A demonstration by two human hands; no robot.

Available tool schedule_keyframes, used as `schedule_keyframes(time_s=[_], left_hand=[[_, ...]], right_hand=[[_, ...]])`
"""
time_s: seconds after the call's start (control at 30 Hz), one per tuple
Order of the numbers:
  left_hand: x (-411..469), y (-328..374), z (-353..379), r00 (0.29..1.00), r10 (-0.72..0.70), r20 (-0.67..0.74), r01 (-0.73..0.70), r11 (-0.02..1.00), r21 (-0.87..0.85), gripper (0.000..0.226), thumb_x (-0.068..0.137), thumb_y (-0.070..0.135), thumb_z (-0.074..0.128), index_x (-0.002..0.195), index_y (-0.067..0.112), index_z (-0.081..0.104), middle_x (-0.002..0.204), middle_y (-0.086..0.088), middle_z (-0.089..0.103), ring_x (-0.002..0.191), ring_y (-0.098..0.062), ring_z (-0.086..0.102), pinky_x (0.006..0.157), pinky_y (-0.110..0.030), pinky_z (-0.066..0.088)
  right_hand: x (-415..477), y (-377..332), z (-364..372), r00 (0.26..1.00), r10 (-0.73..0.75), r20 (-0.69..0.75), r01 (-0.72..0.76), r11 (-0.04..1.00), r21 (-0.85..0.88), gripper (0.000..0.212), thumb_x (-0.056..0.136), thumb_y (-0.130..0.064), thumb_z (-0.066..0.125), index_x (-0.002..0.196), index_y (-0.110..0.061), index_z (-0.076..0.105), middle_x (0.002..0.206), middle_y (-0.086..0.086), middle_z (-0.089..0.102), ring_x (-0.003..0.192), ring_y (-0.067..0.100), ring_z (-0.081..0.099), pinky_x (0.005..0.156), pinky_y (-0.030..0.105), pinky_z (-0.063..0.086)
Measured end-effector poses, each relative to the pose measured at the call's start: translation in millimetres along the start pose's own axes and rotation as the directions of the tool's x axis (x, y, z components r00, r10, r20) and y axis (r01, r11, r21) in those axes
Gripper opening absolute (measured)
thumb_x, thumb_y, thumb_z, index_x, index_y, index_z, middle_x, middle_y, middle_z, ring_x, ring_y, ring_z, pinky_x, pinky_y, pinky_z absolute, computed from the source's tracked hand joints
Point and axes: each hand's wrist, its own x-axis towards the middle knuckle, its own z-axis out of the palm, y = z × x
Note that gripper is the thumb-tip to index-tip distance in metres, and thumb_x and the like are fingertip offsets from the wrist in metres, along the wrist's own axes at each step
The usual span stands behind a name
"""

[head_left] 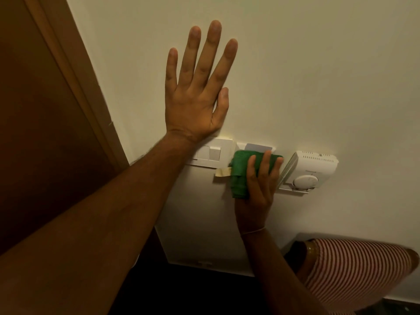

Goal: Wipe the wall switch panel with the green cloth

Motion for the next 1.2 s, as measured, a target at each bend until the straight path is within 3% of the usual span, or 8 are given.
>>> schedule_keyframes(time_s=[0.17,0.3,0.5,0.67,0.8,0.97,1.13,1.2], left_hand=[[2,1,-6,0.999,-0.035,-0.002,0.036,0.999,0.016,0.068,0.113,0.038,0.037,0.177,0.020,0.027,0.180,-0.018,0.027,0.175,-0.032,0.009,0.139,-0.058,0.004],[1,5,-11,0.999,-0.037,0.021,0.036,0.999,0.036,0.070,0.109,0.035,0.046,0.175,0.018,0.031,0.179,-0.020,0.032,0.167,-0.044,0.026,0.138,-0.064,0.013],[3,3,-12,0.998,-0.056,0.013,0.055,0.998,0.043,0.074,0.109,0.036,0.045,0.179,0.020,0.025,0.179,-0.019,0.028,0.173,-0.030,0.008,0.139,-0.061,0.008],[3,6,-9,0.999,-0.035,0.013,0.034,0.999,0.039,0.068,0.112,0.038,0.039,0.176,0.019,0.030,0.179,-0.018,0.028,0.168,-0.044,0.024,0.139,-0.061,0.008],[3,5,-12,0.999,-0.037,0.012,0.036,0.998,0.044,0.070,0.110,0.035,0.044,0.176,0.018,0.030,0.180,-0.020,0.028,0.168,-0.044,0.022,0.139,-0.060,0.006],[4,7,-17,0.998,-0.034,0.047,0.032,0.998,0.046,0.069,0.111,0.034,0.044,0.176,0.017,0.030,0.180,-0.020,0.029,0.168,-0.043,0.020,0.139,-0.062,0.009],[5,9,-21,0.997,-0.035,0.068,0.033,0.999,0.030,0.072,0.110,0.034,0.045,0.177,0.018,0.025,0.182,-0.021,0.028,0.172,-0.041,0.015,0.139,-0.060,0.006],[7,9,-20,0.997,-0.031,0.071,0.029,0.999,0.020,0.077,0.110,0.034,0.046,0.180,0.019,0.019,0.183,-0.017,0.021,0.176,-0.030,-0.002,0.139,-0.056,-0.002]], right_hand=[[-6,-10,24,0.989,-0.140,0.057,0.146,0.981,-0.130,0.078,0.102,-0.028,0.072,0.166,-0.018,0.027,0.179,0.001,0.009,0.167,0.029,0.006,0.135,0.049,0.008],[-23,2,17,0.985,-0.140,0.100,0.153,0.978,-0.139,0.063,0.110,-0.035,0.056,0.164,-0.017,0.027,0.179,0.001,0.009,0.167,0.027,0.006,0.136,0.047,0.008],[-18,26,-6,0.994,-0.065,0.085,0.074,0.992,-0.099,0.051,0.113,-0.034,0.054,0.155,-0.009,0.040,0.175,0.002,0.019,0.167,0.026,0.007,0.135,0.051,0.016],[-15,18,-8,0.998,0.049,0.033,-0.048,0.999,-0.009,0.055,0.107,-0.026,0.065,0.154,-0.005,0.043,0.178,-0.003,0.013,0.166,0.032,0.008,0.132,0.060,0.019],[-5,2,10,0.998,-0.067,0.020,0.067,0.998,-0.013,0.057,0.111,-0.038,0.059,0.156,-0.008,0.044,0.177,0.002,0.021,0.166,0.035,0.013,0.132,0.058,0.019],[-17,23,4,0.952,-0.256,0.167,0.277,0.953,-0.121,0.052,0.116,-0.041,0.045,0.159,-0.013,0.038,0.179,0.000,0.014,0.166,0.028,0.014,0.135,0.047,0.015],[-31,48,-20,0.986,-0.094,0.139,0.112,0.986,-0.122,0.050,0.115,-0.044,0.044,0.152,-0.010,0.047,0.176,0.003,0.020,0.166,0.028,0.012,0.135,0.048,0.018],[-27,43,-24,0.988,-0.047,0.150,0.061,0.994,-0.093,0.053,0.115,-0.046,0.043,0.154,-0.010,0.044,0.172,0.006,0.025,0.167,0.028,0.011,0.136,0.045,0.016]])
